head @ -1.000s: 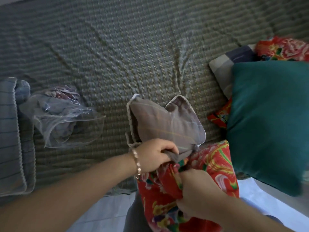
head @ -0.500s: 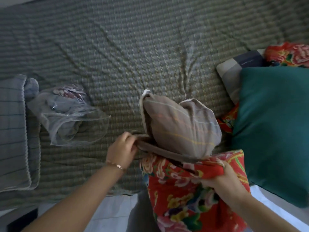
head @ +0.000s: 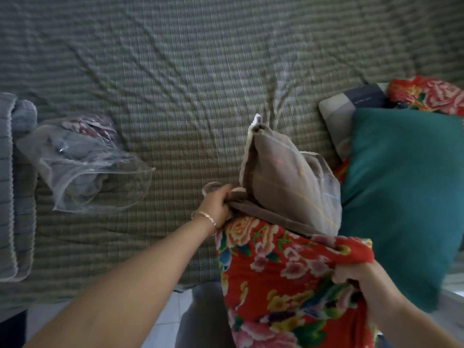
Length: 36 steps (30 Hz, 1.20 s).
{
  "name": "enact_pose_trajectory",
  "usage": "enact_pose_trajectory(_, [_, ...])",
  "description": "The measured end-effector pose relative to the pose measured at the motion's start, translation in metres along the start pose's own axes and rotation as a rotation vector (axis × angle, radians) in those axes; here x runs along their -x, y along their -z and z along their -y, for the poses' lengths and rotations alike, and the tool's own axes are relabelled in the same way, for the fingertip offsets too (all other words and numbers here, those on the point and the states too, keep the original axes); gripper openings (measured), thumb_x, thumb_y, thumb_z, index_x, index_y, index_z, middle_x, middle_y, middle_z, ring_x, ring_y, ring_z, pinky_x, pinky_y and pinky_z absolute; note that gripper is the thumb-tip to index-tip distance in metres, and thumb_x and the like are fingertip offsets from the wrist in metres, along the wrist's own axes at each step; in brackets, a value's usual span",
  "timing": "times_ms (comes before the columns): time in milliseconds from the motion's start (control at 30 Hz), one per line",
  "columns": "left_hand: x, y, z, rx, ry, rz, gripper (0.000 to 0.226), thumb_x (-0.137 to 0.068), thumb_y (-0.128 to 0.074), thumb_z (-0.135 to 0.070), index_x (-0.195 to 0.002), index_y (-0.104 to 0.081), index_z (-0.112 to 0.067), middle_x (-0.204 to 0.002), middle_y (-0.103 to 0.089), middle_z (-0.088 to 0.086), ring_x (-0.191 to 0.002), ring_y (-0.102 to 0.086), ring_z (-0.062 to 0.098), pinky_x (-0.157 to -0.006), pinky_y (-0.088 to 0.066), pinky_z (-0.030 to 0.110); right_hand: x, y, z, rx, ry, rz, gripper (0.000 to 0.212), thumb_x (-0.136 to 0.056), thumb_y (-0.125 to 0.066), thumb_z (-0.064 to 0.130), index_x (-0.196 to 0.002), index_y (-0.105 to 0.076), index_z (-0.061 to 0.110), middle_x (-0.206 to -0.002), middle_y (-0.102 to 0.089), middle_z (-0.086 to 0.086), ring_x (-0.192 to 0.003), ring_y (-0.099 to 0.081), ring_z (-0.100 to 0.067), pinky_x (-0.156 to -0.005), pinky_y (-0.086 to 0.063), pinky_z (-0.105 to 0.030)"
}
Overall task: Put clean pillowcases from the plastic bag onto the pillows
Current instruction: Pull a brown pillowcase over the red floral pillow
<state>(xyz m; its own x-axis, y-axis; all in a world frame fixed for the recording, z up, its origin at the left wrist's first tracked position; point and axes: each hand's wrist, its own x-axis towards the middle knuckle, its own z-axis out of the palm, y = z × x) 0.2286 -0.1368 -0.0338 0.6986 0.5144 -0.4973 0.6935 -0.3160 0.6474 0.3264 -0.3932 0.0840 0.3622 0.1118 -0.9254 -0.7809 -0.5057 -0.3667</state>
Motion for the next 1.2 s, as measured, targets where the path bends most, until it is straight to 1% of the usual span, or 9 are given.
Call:
enact_pose_trajectory(100, [0.036,-0.006,0.024,-0.166,-0.108,0.144,0.014,-0.089,-0.055,-0.016,-0.082,-0.067,-0.016,-0.084,-0.061,0.009,-0.085,-0.059,0.024,-0.086,-0.047,0.037,0.002,0.003,0.017,0.054,-0.072,0.067,0.045,-0.034,-0.053,0.009,-0.072,-0.057,-0.014,-0.052,-0.047,-0.024,-0.030,-0.040,-0.028,-0.047,-0.027,-0.026])
enact_pose_trajectory(233, [0.072,0.017,0.022,-0.594,-0.123,0.509,0.020,-0.092,-0.048,-0.024,-0.108,-0.058,-0.020,-0.099,-0.063,0.000,-0.090,-0.059,0.016,-0.077,-0.048,0.022,0.010,-0.007,0.026,0.101,-0.050,0.038,0.019,-0.052,-0.050,-0.001,-0.037,-0.060,0.003,-0.044,-0.048,-0.017,-0.035,-0.045,-0.029,-0.053,-0.027,-0.030])
enact_pose_trajectory(400, [0.096,0.037,-0.003,0.022,0.153,0.218,0.021,-0.095,-0.045,-0.014,-0.082,-0.048,-0.030,-0.067,-0.057,-0.008,-0.053,-0.056,0.000,-0.048,-0.041,0.009,0.001,-0.029,0.042,0.097,-0.055,0.013,0.019,-0.059,-0.050,-0.008,-0.073,-0.059,0.000,-0.069,-0.057,-0.023,-0.065,-0.053,-0.040,-0.062,-0.045,-0.042])
enact_pose_trajectory(633, [0.075,0.044,0.003,0.351,0.251,-0.262,0.025,-0.094,-0.043,-0.003,-0.098,-0.050,-0.027,-0.080,-0.056,-0.014,-0.076,-0.052,-0.001,-0.060,-0.039,0.012,-0.007,-0.083,0.044,0.025,0.188,0.077,0.030,-0.066,-0.046,-0.022,-0.064,-0.059,0.004,-0.039,-0.046,-0.007,-0.029,-0.035,-0.019,-0.034,-0.029,-0.020])
enact_pose_trajectory(733, [0.066,0.030,0.042,0.090,0.392,-0.077,0.019,-0.094,-0.046,-0.013,-0.088,-0.052,-0.030,-0.079,-0.057,-0.011,-0.075,-0.055,0.006,-0.065,-0.038,0.019,-0.016,-0.111,0.016,0.049,0.206,0.167,0.022,-0.046,-0.059,-0.009,-0.060,-0.060,0.008,-0.039,-0.050,0.001,-0.028,-0.040,-0.011,-0.032,-0.032,-0.016])
enact_pose_trajectory(867, [0.037,0.012,0.070,-0.318,0.632,0.306,0.023,-0.090,-0.048,-0.030,-0.104,-0.062,-0.018,-0.107,-0.062,0.006,-0.100,-0.059,0.025,-0.079,-0.049,0.027,-0.078,-0.116,-0.063,0.478,0.129,0.254,0.024,-0.058,-0.073,0.017,-0.069,-0.066,0.038,-0.064,-0.067,0.014,-0.070,-0.060,0.001,-0.070,-0.049,-0.017])
enact_pose_trajectory(967, [-0.001,0.011,0.069,-0.286,0.572,-0.147,0.038,-0.081,-0.056,-0.014,-0.114,-0.057,0.005,-0.131,-0.044,0.018,-0.116,-0.047,0.033,-0.101,-0.037,0.031,-0.144,-0.111,-0.101,0.843,0.182,0.297,0.009,-0.050,-0.064,0.047,-0.059,-0.063,0.047,-0.061,-0.061,0.018,-0.100,-0.054,-0.021,-0.097,-0.043,-0.040])
enact_pose_trajectory(1067, [-0.026,0.022,0.062,-0.078,0.347,-0.501,0.037,-0.079,-0.062,-0.003,-0.113,-0.051,0.006,-0.128,-0.040,0.019,-0.108,-0.051,0.032,-0.093,-0.041,0.033,-0.147,-0.141,-0.062,0.912,0.202,0.456,0.036,-0.055,-0.052,0.056,-0.079,-0.063,0.032,-0.079,-0.066,0.011,-0.095,-0.058,-0.007,-0.081,-0.045,-0.021])
enact_pose_trajectory(1200, [-0.045,0.018,0.074,-0.162,0.234,-0.406,0.023,-0.082,-0.064,-0.006,-0.104,-0.060,0.002,-0.116,-0.048,0.015,-0.094,-0.056,0.029,-0.076,-0.042,0.029,-0.162,-0.146,-0.020,1.255,0.246,0.562,0.037,-0.072,-0.062,0.040,-0.106,-0.052,0.029,-0.113,-0.064,-0.001,-0.107,-0.059,-0.017,-0.079,-0.044,-0.021])
